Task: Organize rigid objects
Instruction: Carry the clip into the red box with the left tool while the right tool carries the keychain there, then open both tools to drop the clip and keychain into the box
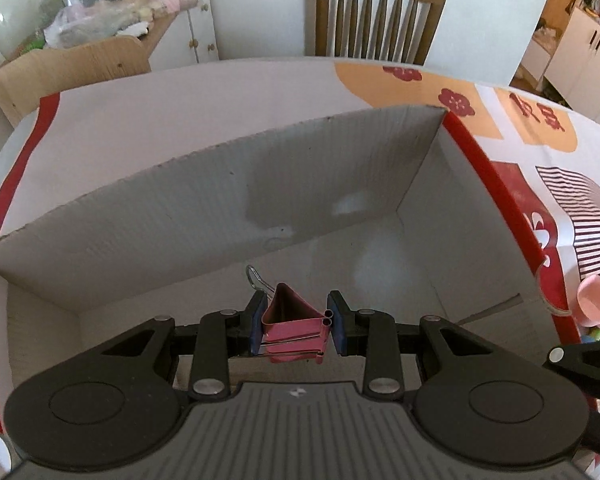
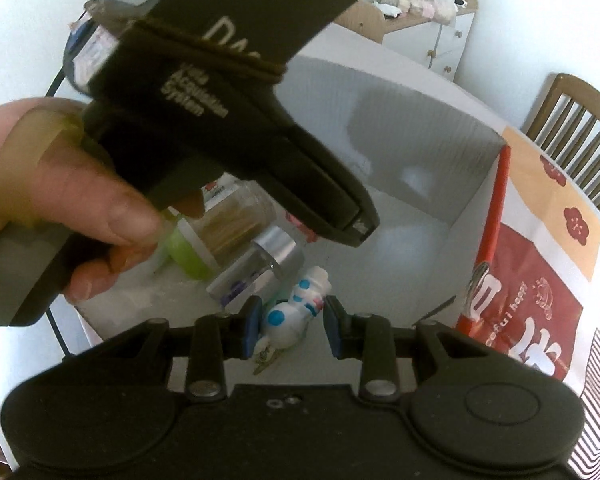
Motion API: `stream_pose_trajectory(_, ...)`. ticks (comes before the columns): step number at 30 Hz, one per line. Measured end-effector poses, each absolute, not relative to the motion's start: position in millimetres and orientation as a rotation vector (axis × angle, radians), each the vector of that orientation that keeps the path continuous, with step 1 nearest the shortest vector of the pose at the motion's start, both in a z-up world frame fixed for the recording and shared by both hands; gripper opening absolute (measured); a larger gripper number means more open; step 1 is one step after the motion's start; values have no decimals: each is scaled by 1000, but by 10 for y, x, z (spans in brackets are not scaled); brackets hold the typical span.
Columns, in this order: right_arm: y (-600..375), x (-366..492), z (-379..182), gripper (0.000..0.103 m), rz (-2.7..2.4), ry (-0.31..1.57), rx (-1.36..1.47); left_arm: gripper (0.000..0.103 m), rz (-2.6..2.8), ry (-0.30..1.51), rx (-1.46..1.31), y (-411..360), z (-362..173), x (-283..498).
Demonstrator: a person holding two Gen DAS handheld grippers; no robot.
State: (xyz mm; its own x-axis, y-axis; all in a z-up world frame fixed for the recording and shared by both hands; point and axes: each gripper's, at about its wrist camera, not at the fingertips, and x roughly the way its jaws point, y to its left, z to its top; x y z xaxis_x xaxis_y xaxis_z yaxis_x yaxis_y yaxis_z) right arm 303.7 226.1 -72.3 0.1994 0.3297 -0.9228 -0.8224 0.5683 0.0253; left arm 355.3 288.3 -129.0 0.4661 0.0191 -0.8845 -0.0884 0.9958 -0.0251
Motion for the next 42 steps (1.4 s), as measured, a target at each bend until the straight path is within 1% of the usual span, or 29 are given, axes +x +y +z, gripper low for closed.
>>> stream_pose_trajectory(10,2305,3129,-780,35,851,1131,-512,32,60,1112,-81,2905,-1369,3573)
stream_pose_trajectory(17,2246,3089,-717,44,845,1125,-486,32,58,1107,-94,2911,-1360,3518)
stream_pose_trajectory(21,2198,3090,-664,48,842,1116,-460,32,58,1089,-106,2928,-1291,3465)
stream_pose_trajectory(27,2153,3059,-542,50,843,1100,-431,32,59,1059,-107,2923,-1159,3370)
stream_pose_trajectory(30,2113,3017,-477,55,839,1087,-420,32,63,1040,-106,2910,-1086,3305)
stream_pose_trajectory(35,2050,2966,-347,56,838,1065,-401,32,66,1007,-104,2876,-947,3190)
stream_pose_trajectory(38,1994,2922,-272,59,840,1048,-387,33,56,984,-103,2841,-861,3116)
stream_pose_trajectory(39,1971,2911,-247,59,840,1042,-383,34,49,977,-107,2831,-836,3093)
stream_pose_trajectory(41,1940,2886,-215,61,841,1033,-378,46,50,959,-105,2804,-779,3034)
stream_pose_trajectory(42,1910,2873,-193,61,843,1028,-374,47,51,948,-103,2789,-750,3001)
